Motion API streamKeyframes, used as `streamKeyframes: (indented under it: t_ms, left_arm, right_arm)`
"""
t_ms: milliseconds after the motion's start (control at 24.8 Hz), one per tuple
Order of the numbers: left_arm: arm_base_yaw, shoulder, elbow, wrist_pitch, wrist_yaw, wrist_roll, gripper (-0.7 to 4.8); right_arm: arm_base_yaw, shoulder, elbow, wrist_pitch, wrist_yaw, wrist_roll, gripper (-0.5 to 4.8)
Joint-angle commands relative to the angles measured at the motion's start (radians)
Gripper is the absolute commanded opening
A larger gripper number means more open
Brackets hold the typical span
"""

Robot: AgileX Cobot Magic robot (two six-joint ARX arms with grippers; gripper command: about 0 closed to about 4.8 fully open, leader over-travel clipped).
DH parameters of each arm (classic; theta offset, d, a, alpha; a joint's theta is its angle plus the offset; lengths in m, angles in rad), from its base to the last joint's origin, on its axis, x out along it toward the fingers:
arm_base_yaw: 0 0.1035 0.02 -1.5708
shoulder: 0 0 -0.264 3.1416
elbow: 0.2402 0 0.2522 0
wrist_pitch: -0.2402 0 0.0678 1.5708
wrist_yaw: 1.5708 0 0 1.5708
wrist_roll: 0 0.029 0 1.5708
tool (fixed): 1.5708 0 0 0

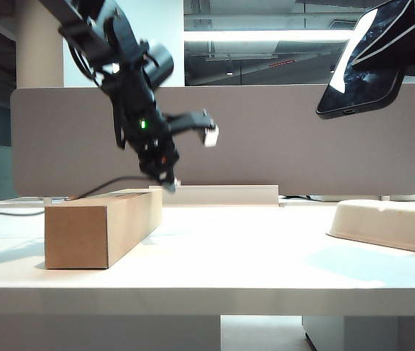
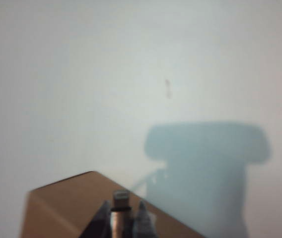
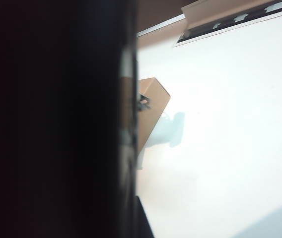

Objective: Pick up the charging cable and the phone, plug the charging cable into the charging port on the phone, and finally place them back on the table.

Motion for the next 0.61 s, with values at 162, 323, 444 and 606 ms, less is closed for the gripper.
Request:
streamKeyframes:
  t_ms: [162, 323, 444, 606]
  left_arm:
    - [-0.001, -0.131, 0.006, -0.020, 0.264, -0.258, -0.06]
    - [-0.001, -0.211, 0.006, -0.112, 0.413, -0.349, -0.06]
    - [-0.001, -0.255, 0.006, -0.175, 0.455, -0.404, -0.06]
    - [-0.001, -0.290, 0.006, -0.261, 0.544, -0.409, -0.06]
  right_arm:
    - [-0.001, -0.005, 0.011, 0.072, 0.004, -0.029, -0.06]
    - [-0.002, -0.005, 0.026, 0.074, 0.001, -0.029, -0.06]
    - [-0.002, -0.006, 0.047, 0.076, -0.001, -0.029, -0.06]
    - [-0.002, -0.006, 0.103, 0.077, -0.003, -0.029, -0.06]
